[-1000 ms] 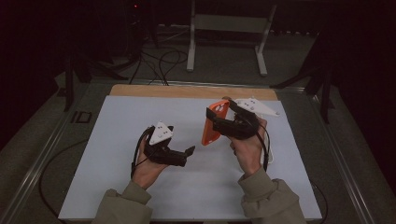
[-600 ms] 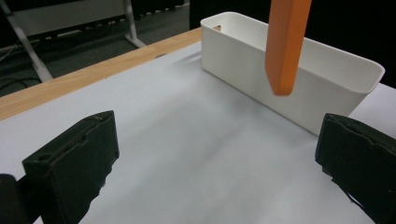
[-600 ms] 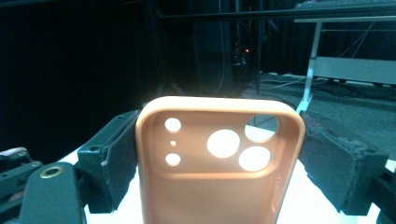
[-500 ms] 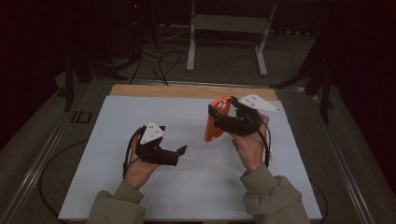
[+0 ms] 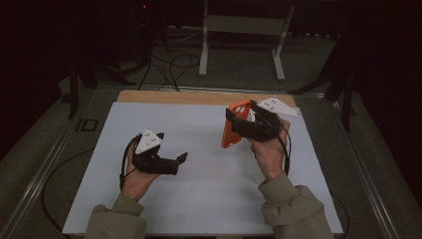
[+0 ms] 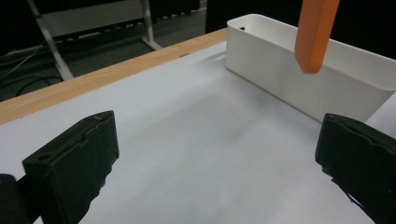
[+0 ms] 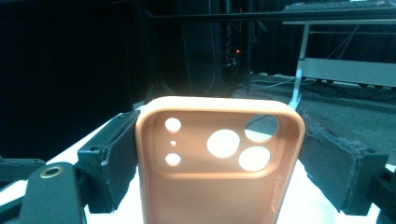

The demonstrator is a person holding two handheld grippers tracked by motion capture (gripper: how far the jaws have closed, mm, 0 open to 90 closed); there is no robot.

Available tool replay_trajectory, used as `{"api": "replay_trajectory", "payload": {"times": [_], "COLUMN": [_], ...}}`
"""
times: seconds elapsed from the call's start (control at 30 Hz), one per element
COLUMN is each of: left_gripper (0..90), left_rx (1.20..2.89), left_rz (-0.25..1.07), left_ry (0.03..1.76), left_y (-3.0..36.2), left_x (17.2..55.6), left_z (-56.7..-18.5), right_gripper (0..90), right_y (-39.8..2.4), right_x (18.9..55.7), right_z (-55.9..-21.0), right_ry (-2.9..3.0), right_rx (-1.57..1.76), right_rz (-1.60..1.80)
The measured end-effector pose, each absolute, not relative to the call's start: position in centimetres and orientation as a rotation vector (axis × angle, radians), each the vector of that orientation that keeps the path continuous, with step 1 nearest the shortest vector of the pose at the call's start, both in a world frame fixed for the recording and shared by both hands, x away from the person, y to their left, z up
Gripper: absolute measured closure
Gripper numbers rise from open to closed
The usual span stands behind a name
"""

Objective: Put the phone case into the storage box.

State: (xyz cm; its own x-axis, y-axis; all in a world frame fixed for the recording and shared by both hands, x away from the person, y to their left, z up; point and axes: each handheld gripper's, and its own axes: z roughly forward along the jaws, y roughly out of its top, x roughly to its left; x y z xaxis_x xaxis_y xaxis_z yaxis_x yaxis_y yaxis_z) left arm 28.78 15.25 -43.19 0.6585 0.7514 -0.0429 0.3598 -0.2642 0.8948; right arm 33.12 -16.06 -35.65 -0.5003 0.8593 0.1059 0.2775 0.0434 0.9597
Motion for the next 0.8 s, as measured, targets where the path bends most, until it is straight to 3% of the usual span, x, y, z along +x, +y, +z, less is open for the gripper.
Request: {"api": "replay_trajectory", "payload": {"times": [0.8], "left_gripper": [0.2], "left_rx": [1.833], "left_rz": [0.569], "left_ry": [0.943], "left_y": [20.0], "left_x": [27.7], "left_z": [-44.3], "right_gripper": [16.6], "right_y": [-17.0], "right_x": [34.5], "right_z": [-35.9], "right_ry": [1.802], "right_rx": [1.153], "right_rz": [1.41]}}
